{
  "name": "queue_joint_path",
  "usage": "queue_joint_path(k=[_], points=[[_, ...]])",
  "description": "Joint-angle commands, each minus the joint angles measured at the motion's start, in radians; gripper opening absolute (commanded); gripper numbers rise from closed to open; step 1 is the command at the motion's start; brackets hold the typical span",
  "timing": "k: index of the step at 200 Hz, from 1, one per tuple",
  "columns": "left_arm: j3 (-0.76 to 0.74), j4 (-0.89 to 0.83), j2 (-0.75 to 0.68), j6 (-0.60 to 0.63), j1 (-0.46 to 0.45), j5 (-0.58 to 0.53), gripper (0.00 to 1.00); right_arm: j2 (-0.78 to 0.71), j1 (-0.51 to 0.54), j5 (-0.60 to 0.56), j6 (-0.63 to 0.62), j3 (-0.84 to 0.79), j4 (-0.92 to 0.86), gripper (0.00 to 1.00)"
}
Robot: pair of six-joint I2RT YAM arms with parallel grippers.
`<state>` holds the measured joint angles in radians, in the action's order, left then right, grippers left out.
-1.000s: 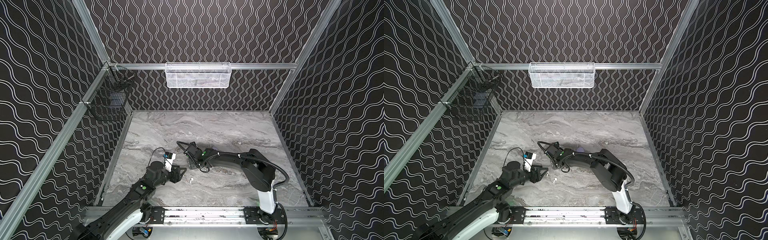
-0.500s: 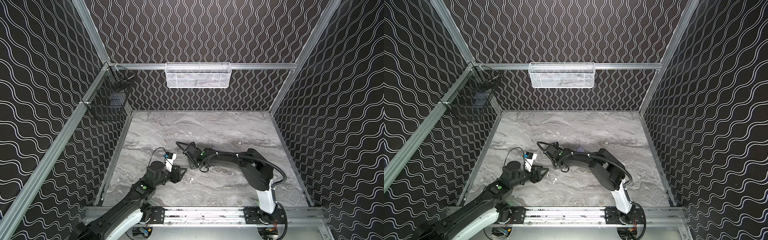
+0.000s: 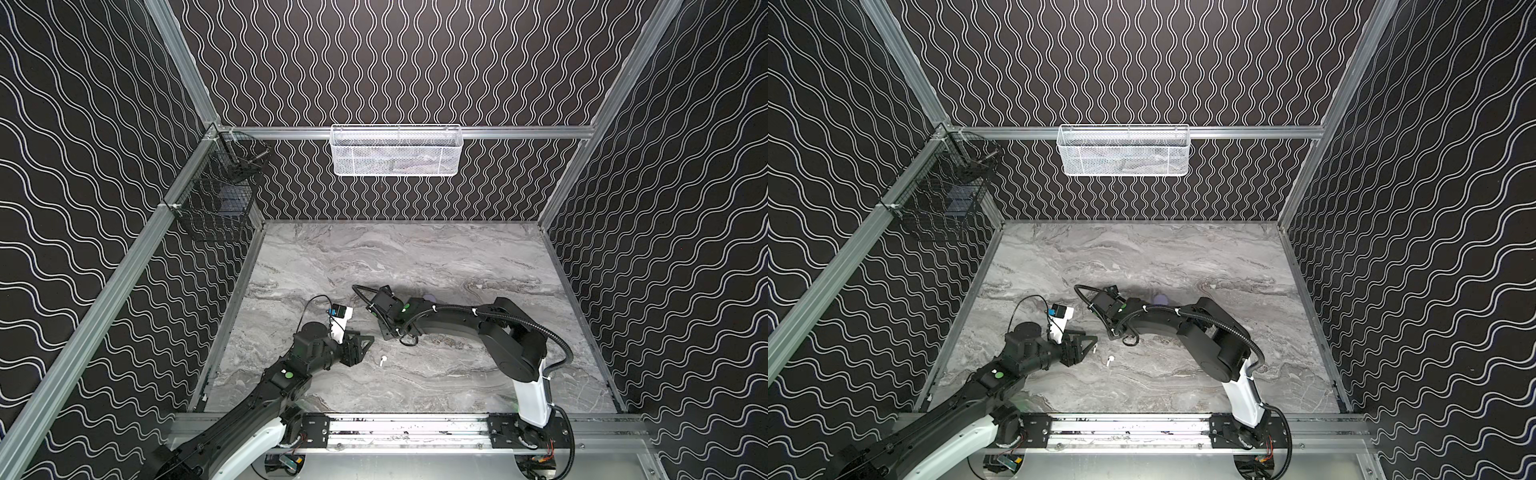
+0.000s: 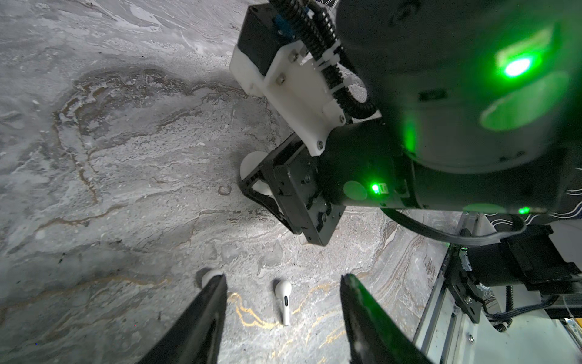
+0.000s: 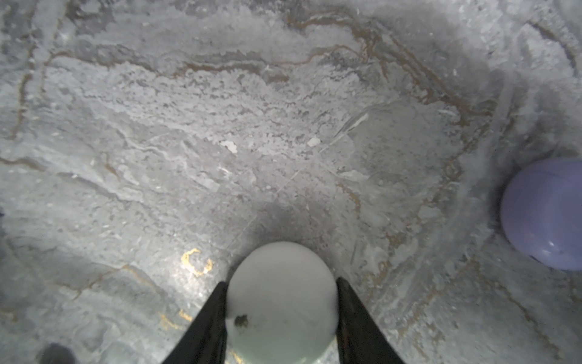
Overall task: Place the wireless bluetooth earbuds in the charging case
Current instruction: 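Lift the white case with the right gripper toward the left gripper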
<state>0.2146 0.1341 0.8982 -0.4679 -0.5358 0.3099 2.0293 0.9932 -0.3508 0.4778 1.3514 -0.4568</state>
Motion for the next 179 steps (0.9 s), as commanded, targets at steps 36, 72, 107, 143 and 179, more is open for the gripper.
queue_joint_path(k=[36,72,107,143,179], points=[[0.007,0.034,0.014,0.004,0.001,-0.006,0.61,-0.103,0.001,-0.050,-0.014,-0.083,0.037,0.36],[0.056,-0.024,0.040,-0.043,0.002,-0.023,0.61,-0.225,0.001,-0.063,-0.052,-0.190,0.118,0.33],[0.138,-0.107,0.084,-0.090,0.001,0.003,0.61,-0.363,0.001,-0.073,-0.096,-0.313,0.213,0.32],[0.206,-0.153,0.123,-0.120,0.001,0.059,0.61,-0.520,0.014,-0.059,-0.158,-0.457,0.333,0.32],[0.312,-0.269,0.131,-0.098,0.000,0.087,0.62,-0.680,0.044,-0.047,-0.220,-0.581,0.458,0.32]])
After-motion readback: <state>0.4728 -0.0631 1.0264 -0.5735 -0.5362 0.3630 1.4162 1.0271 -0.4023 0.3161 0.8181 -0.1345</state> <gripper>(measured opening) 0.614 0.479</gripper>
